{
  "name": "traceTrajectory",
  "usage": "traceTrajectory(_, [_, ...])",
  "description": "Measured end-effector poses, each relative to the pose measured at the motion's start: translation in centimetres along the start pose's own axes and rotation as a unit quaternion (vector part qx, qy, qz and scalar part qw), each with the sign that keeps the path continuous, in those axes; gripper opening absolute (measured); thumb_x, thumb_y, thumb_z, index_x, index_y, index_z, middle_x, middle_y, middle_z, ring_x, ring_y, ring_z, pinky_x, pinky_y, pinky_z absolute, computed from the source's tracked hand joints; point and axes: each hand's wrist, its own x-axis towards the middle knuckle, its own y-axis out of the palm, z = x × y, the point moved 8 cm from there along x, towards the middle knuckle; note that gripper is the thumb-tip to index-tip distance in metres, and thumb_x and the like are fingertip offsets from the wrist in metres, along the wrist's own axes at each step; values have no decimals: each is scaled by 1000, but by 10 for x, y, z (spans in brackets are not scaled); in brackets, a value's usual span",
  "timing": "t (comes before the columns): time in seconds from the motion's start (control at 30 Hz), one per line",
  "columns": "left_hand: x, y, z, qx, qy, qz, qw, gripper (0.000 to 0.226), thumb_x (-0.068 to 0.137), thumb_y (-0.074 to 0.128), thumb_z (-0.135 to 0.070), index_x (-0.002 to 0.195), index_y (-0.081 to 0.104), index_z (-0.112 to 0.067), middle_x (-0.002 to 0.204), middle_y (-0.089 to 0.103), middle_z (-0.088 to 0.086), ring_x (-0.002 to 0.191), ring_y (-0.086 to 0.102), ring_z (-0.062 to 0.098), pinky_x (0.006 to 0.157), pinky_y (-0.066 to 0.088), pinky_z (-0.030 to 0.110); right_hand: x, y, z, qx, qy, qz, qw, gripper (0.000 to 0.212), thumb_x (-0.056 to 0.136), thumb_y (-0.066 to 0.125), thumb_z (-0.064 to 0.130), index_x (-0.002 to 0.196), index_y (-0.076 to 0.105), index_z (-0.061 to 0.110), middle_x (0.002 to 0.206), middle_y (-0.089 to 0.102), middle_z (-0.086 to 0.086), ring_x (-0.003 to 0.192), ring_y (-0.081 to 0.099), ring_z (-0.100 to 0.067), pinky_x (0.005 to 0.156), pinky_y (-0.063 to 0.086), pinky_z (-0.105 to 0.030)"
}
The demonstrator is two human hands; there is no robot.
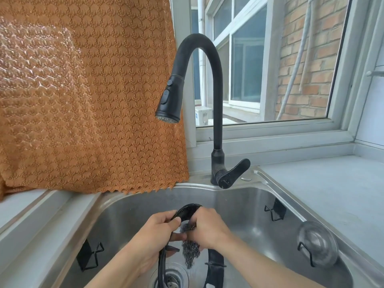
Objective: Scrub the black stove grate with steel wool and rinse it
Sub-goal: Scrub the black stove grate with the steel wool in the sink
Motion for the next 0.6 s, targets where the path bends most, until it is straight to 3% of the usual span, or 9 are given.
traceTrajectory(0.13, [0,-2,-2,-4,9,-11,1000,33,108,47,-17,111,78,-29,115,75,-9,102,75,24,57,43,26,-4,-21,-4,18,31,-46,998,28,80,68,24,58,52,18,52,63,-1,50,71,-17,43,47,-19])
traceTrajectory(0.23, [1,-4,-1,-6,4,-20,1000,30,108,48,-18,115,76,-27,119,72,-14,99,76,20,57,44,26,-3,-36,-16,27,76,-73,994,24,80,64,29,65,50,17,53,67,-6,45,69,-15,45,45,-19])
traceTrajectory(0.4, [-1,5,-4,11,28,5,1000,33,107,48,-17,112,77,-32,114,75,-8,86,74,11,65,44,28,-5,-46,-23,101,95,-119,983,36,87,63,19,61,38,16,45,48,2,41,67,-17,31,30,-15])
traceTrajectory(0.5, [0,8,-2,7,33,22,999,34,107,49,-16,111,78,-33,108,76,3,84,70,13,69,43,30,-4,-31,-14,90,60,-77,991,26,86,61,15,61,54,13,54,63,-4,47,70,-19,37,39,-17])
traceTrajectory(0.6, [-1,8,-3,9,39,39,998,37,108,47,-15,109,79,-34,96,73,-1,86,65,16,72,41,33,-7,-10,2,97,12,17,995,16,85,63,9,72,73,12,70,72,-3,55,73,-20,47,57,-27])
